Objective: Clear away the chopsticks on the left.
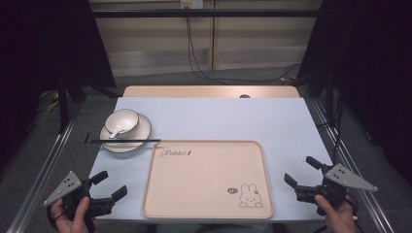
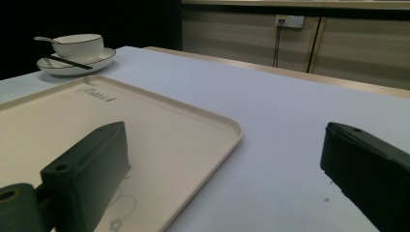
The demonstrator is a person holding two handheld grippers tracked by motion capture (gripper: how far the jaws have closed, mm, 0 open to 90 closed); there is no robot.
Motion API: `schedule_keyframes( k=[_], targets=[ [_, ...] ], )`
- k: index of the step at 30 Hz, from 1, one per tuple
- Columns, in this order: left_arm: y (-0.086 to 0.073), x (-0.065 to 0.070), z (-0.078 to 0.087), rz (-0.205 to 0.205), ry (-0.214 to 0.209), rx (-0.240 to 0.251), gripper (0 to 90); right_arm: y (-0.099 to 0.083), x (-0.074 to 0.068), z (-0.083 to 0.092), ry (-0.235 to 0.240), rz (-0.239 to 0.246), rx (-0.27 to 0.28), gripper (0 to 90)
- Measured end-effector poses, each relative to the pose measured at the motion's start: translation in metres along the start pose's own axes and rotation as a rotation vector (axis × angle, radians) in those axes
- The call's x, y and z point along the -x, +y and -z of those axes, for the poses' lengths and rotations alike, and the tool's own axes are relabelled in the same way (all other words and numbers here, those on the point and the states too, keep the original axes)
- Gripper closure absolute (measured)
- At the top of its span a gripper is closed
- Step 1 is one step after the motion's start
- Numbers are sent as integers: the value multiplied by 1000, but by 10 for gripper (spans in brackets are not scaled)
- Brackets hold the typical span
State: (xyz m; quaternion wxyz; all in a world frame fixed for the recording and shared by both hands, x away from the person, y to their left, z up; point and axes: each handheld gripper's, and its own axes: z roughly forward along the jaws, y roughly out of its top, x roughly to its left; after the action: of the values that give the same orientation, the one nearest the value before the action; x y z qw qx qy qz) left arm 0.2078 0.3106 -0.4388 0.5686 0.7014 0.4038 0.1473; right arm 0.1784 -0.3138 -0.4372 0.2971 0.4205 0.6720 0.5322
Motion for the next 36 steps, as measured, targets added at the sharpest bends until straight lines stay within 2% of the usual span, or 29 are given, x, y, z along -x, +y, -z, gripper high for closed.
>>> schedule_keyframes(
  k=[5,10,13,15,17,18,20,21,22,24,26,28,29,36],
  targets=[
    [1,3,-3,-24,-14,-19,15,-1,0,-1,1,6,-4,34],
    [2,6,-7,-30,-48,-43,15,-1,0,0,-2,11,-7,41],
    [4,6,-12,-27,-73,-55,15,0,0,0,-13,10,2,44],
    [9,5,-15,-48,-110,-67,20,0,0,0,-13,7,-1,44],
    [14,5,-16,-51,-101,-75,24,0,0,-1,-8,15,-1,44],
    [17,3,-16,-73,-94,-91,26,0,-1,-1,-5,13,-1,44],
    [21,0,-16,-75,-72,-86,26,0,-1,-1,-3,11,-2,45],
    [23,-3,-16,-66,-82,-86,26,-1,-1,-1,0,4,-6,48],
    [25,-5,-15,-74,-59,-85,22,-1,0,-1,3,-8,-7,51],
    [29,-11,-13,-76,-75,-68,17,-1,1,0,-2,-8,-7,53],
    [32,-15,-12,-103,-56,-60,17,-1,0,0,0,-3,0,52],
    [36,-19,-11,-101,-61,-94,30,0,-1,0,6,-8,-4,53],
    [38,-23,-12,-105,-79,-115,30,0,-1,0,6,-8,-4,53],
    [49,-48,-22,-147,-83,-176,47,0,-2,-1,17,9,-1,54]
  ],
)
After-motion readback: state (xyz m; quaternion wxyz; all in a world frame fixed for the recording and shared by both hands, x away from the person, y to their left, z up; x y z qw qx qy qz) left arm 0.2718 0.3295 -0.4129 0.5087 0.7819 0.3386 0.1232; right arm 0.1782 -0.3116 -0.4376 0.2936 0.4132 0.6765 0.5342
